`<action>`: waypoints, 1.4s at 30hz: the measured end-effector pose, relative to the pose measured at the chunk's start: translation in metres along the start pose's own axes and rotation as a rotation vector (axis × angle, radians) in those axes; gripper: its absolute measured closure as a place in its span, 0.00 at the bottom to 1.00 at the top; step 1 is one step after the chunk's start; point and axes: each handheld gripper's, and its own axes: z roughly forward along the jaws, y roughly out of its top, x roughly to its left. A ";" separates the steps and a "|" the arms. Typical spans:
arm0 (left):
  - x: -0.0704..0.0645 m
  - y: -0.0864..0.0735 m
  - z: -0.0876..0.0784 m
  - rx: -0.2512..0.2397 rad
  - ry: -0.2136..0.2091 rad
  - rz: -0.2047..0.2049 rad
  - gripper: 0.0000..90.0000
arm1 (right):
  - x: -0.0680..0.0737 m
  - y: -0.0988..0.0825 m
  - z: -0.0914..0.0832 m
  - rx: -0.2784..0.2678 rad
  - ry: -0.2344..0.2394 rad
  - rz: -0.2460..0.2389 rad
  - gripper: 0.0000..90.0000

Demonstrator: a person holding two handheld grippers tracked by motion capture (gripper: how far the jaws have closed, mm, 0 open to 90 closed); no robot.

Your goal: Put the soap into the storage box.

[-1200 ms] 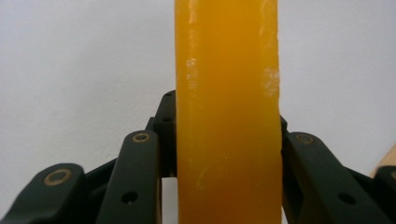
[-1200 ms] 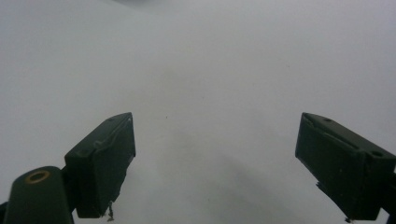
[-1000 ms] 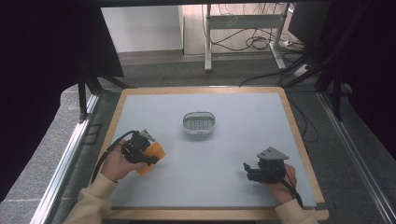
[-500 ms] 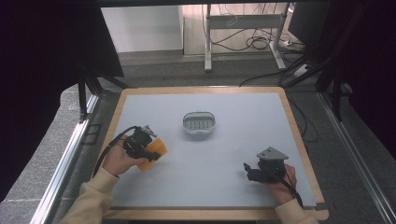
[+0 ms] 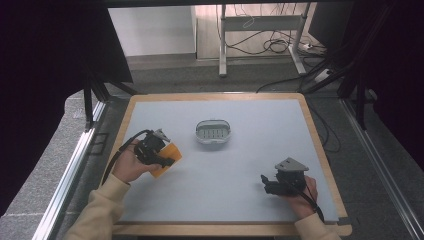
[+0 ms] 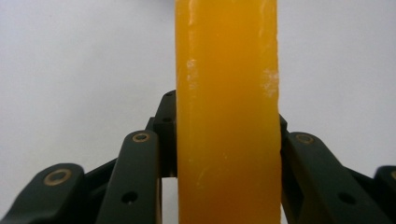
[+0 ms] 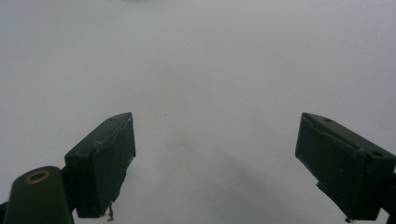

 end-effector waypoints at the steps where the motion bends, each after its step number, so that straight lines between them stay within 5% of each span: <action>1: 0.000 0.001 0.000 -0.001 0.002 0.002 0.69 | 0.000 0.000 0.000 0.001 0.000 0.000 0.14; 42: 0.001 0.047 0.005 -0.030 0.004 0.104 0.69 | -0.001 -0.001 0.001 0.014 -0.002 0.000 0.14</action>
